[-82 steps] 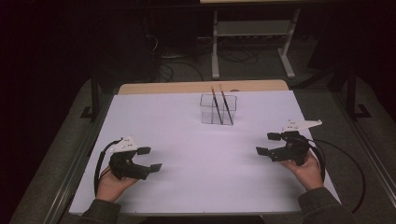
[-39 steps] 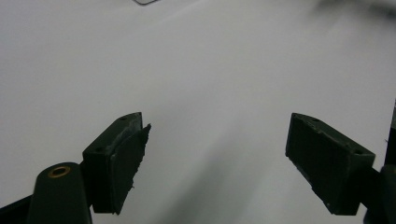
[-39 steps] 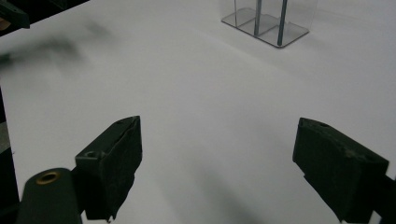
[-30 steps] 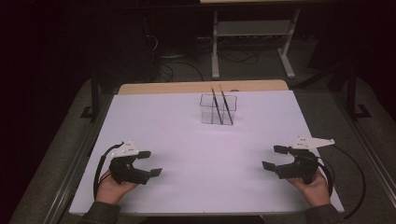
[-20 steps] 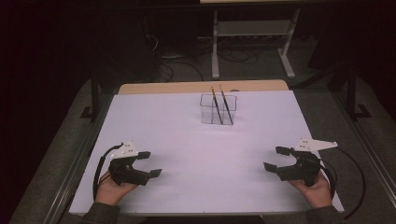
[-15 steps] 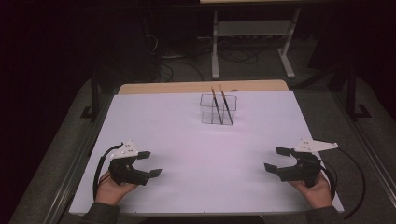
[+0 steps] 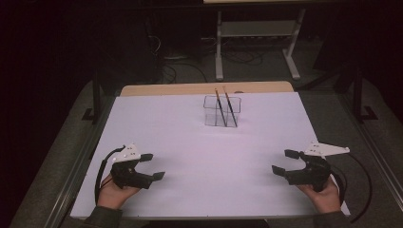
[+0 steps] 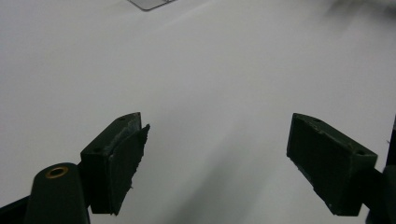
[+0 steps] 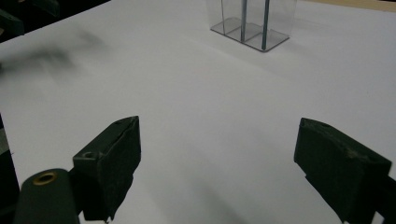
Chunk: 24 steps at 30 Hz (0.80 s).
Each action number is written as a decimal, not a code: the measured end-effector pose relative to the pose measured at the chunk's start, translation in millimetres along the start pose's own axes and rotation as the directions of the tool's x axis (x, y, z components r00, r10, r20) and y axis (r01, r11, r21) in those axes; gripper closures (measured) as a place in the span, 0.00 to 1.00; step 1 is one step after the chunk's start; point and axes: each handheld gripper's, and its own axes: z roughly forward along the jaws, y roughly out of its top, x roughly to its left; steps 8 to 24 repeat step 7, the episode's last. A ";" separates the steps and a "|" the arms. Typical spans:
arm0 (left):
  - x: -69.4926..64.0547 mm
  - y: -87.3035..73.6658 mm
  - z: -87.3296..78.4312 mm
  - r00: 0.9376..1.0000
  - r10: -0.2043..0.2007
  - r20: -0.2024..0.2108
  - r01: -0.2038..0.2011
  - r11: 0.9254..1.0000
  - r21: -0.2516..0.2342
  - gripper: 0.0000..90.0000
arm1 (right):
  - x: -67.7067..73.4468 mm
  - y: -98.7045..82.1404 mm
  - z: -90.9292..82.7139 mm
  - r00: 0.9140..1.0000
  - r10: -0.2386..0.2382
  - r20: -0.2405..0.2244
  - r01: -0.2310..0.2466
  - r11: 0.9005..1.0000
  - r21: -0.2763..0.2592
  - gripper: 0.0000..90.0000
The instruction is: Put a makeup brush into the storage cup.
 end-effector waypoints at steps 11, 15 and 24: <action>0.2 0.2 0.5 1.000 0.011 0.000 -0.011 1.000 0.006 0.20 | 0.9 0.2 1.9 1.000 -0.012 0.000 0.012 1.000 0.006 0.15; 0.2 0.2 0.5 1.000 0.011 0.000 -0.011 1.000 0.006 0.20 | 0.9 0.2 1.9 1.000 -0.012 0.000 0.012 1.000 0.006 0.15; 0.2 0.2 0.5 1.000 0.011 0.000 -0.011 1.000 0.006 0.20 | 0.9 0.2 1.9 1.000 -0.012 0.000 0.012 1.000 0.006 0.15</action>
